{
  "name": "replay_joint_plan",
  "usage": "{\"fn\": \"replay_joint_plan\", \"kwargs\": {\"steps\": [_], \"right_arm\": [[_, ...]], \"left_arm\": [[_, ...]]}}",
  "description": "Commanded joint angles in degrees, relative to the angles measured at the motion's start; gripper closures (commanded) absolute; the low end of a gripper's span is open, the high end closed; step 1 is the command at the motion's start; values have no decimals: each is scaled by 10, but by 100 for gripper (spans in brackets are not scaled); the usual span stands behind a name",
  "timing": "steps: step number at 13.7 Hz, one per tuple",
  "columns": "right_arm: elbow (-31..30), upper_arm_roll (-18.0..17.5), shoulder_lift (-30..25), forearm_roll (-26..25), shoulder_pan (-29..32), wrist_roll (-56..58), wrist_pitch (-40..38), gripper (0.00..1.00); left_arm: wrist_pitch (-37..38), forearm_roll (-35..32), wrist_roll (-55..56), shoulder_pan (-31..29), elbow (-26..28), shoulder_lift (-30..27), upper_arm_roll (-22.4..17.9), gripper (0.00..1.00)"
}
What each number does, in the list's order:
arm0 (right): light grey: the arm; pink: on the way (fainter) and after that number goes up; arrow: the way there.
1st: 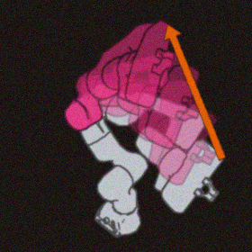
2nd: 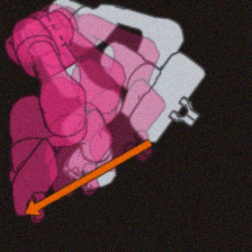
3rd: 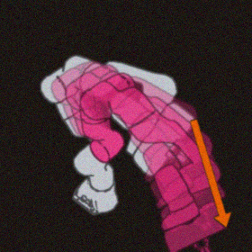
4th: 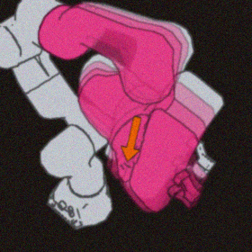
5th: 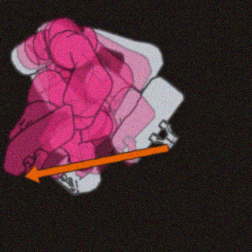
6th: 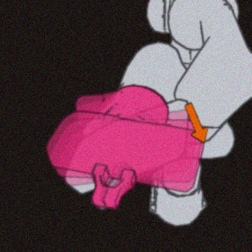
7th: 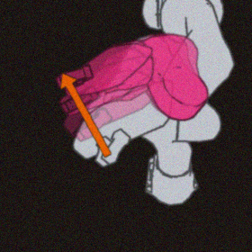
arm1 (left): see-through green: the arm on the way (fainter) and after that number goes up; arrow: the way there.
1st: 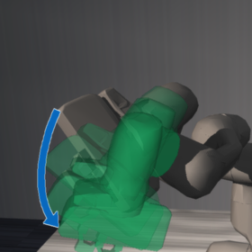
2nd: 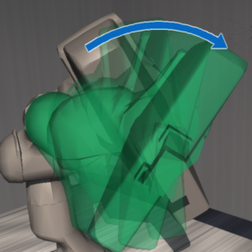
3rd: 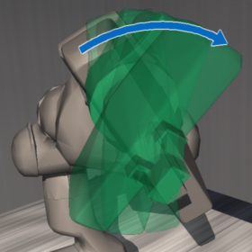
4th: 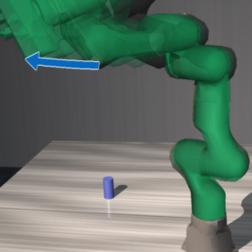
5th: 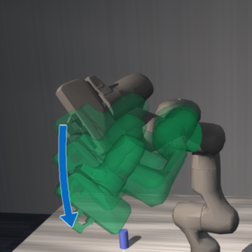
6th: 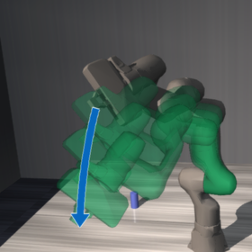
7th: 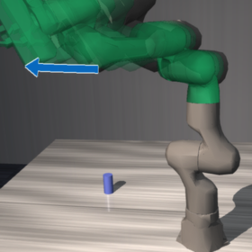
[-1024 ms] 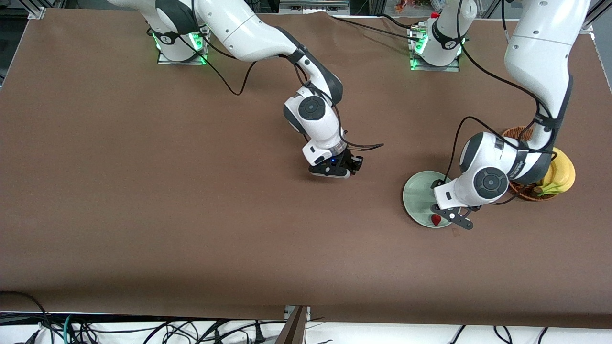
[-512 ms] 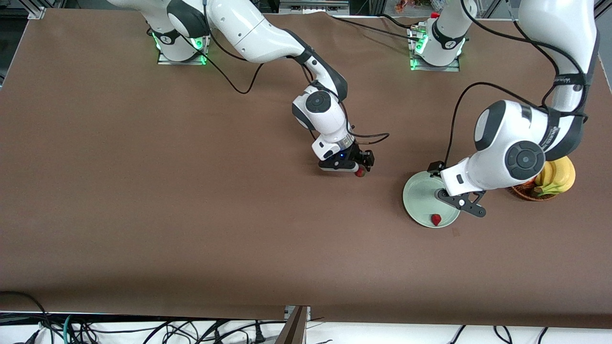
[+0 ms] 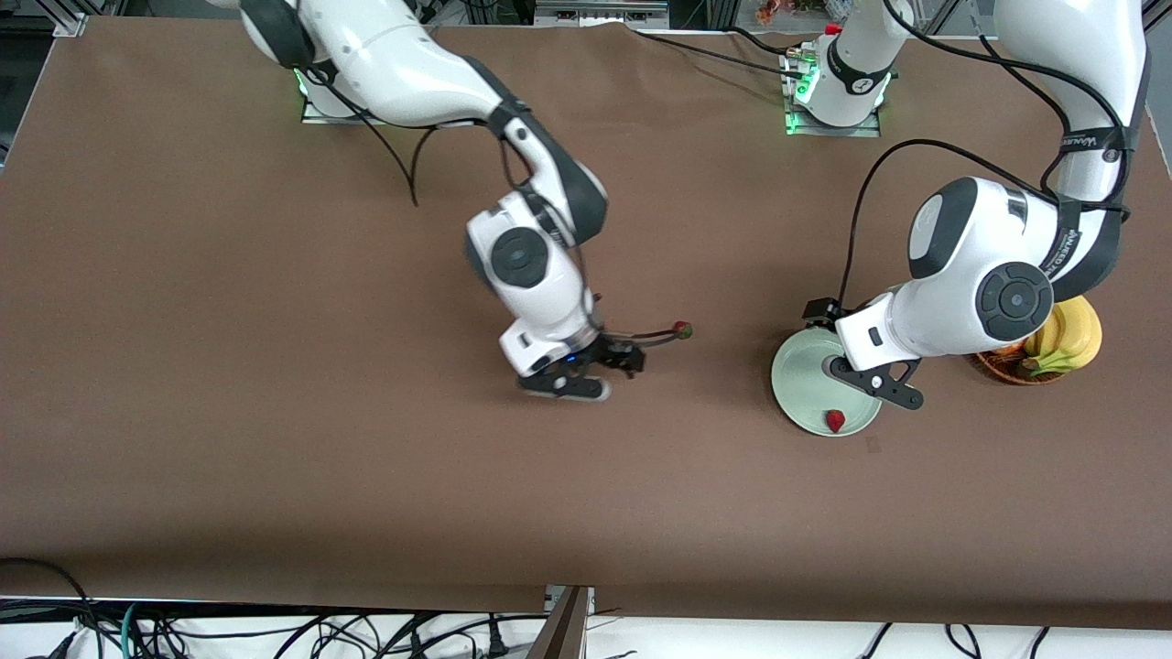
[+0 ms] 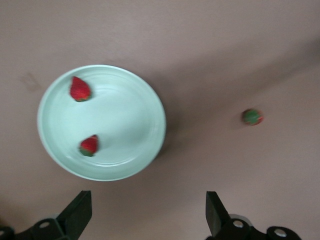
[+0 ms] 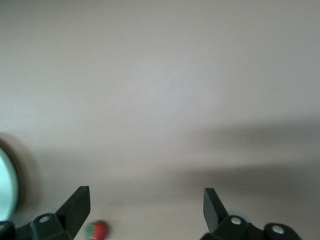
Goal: Collect all strawberries into plate
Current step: 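Set the third strawberry on mid-table with the right gripper and release, then grasp the third strawberry with the left gripper while the right gripper withdraws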
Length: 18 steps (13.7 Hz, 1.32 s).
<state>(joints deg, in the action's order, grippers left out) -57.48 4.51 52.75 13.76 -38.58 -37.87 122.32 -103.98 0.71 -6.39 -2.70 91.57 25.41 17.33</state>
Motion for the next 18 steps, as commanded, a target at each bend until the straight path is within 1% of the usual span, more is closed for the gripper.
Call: {"fn": "replay_joint_plan", "kwargs": {"steps": [1,3,4,6,7,8,9,10,11,12,14,16,17,18], "right_arm": [[-11,-8,-41,7,60,109,-100,0],[-12,-6,-62,4,103,168,-174,0],[-11,3,-69,-4,118,189,-207,0],[-12,29,-91,-28,132,249,-259,0],[-11,45,-96,-33,134,280,-284,0],[-12,61,-112,-33,138,304,-305,0],[-12,79,-120,-33,139,322,-320,0],[-12,97,-128,-33,140,333,-334,0],[-12,115,-135,-32,141,347,-349,0],[-12,129,-142,-32,145,369,-363,0],[-12,144,-172,-29,157,389,-395,0],[-18,139,-205,-29,172,381,-406,0],[-40,136,-229,-31,180,380,-409,0],[-75,130,-265,-31,192,380,-406,0]], "left_arm": [[-11,14,88,36,9,9,9,0],[-70,13,182,68,44,11,9,0],[-109,8,215,86,67,15,8,0],[-207,4,284,108,124,17,8,0],[-262,3,311,114,156,17,7,0],[-315,3,334,122,185,17,7,0],[-357,3,359,126,204,18,7,0],[-381,-6,385,136,212,24,6,0],[-385,-32,415,149,212,29,3,0],[-386,-76,459,156,210,38,3,0],[-400,-164,559,169,208,56,5,0],[-409,-206,643,177,198,78,6,0],[-419,-213,667,184,193,84,6,0],[-431,-214,679,186,194,88,5,0]]}}
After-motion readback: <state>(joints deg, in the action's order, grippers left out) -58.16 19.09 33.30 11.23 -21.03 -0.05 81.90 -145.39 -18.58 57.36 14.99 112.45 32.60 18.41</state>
